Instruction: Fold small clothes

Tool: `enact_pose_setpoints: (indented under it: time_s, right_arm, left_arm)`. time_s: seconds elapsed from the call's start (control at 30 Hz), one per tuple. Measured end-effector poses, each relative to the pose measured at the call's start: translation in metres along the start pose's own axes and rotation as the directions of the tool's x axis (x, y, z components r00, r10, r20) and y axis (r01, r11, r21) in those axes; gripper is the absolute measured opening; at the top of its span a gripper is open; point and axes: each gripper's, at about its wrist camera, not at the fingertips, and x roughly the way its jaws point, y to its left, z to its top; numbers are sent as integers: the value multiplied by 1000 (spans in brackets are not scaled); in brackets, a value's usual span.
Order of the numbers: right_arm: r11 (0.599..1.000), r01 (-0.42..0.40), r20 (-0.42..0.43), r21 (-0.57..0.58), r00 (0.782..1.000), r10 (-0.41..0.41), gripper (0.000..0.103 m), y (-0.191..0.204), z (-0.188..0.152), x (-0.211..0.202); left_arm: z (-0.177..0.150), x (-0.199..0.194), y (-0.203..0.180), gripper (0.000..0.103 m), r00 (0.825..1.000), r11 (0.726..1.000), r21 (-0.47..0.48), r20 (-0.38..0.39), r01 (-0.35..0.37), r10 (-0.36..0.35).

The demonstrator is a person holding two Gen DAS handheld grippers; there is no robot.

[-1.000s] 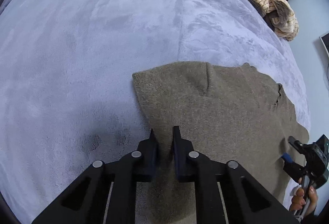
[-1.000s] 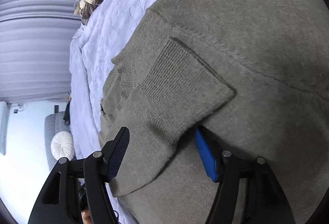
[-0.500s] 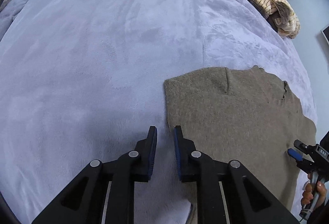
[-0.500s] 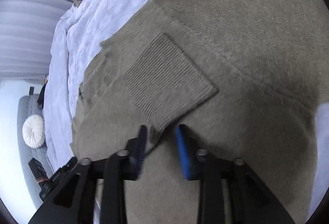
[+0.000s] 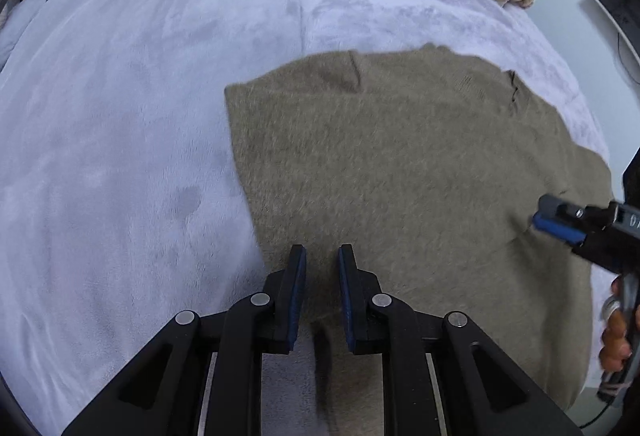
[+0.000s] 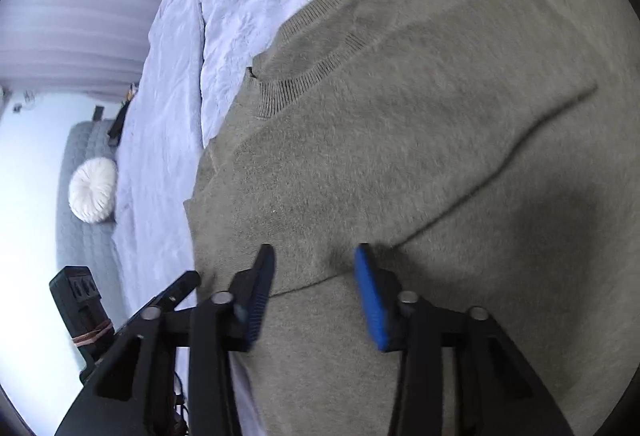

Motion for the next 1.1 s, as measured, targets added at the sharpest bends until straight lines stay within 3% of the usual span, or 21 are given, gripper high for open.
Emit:
enact_pose_setpoints:
  time_s: [0.13, 0.2, 0.3, 0.37, 0.4, 0.43, 0.47, 0.73, 0.87, 1.03, 1.1]
  right_arm:
    - [991, 126, 80, 47, 988, -130, 42, -20, 14, -20]
    - [980, 149, 106, 129, 981, -163, 52, -45, 16, -35]
    - [963, 124, 112, 238, 982, -154, 55, -74, 17, -45]
    - [957, 57, 119, 285, 988, -94, 55, -85, 27, -45]
    - [955, 38, 125, 293, 989, -78, 51, -89, 32, -43]
    - [956, 26, 129, 292, 989, -66, 24, -92, 38, -41]
    - [957, 40, 129, 286, 988, -80, 10, -94, 42, -41]
    - [958, 121, 109, 262, 982, -153, 8, -101, 30, -45]
    - [954, 217, 89, 207, 967, -240, 13, -92, 28, -61]
    - [956, 235, 63, 174, 966, -249, 51, -91, 10, -90]
    - [957, 239, 55, 166, 966, -251, 51, -91, -1, -100]
  left_arm:
    - [-10, -1, 7, 18, 1000, 1000, -18, 17, 13, -12]
    - [-9, -1, 6, 18, 1000, 1000, -16, 13, 7, -7]
    - [-10, -2, 6, 18, 1000, 1000, -11, 11, -4, 4]
    - [-11, -1, 5, 18, 1000, 1000, -6, 18, -12, 12]
    - [-12, 0, 4, 18, 1000, 1000, -4, 19, -16, 16]
    - [-13, -1, 4, 18, 1000, 1000, 0, 19, -22, 22]
    - [-12, 0, 2, 18, 999, 1000, 2, 20, -25, 25]
    - [-13, 5, 0, 18, 998, 998, -25, 13, -54, 55]
    - [-13, 0, -1, 18, 996, 994, -59, -4, -92, 92]
    - [-23, -15, -12, 18, 992, 987, -102, -38, -127, 123]
    - [-29, -20, -21, 18, 991, 986, -109, -52, -125, 120]
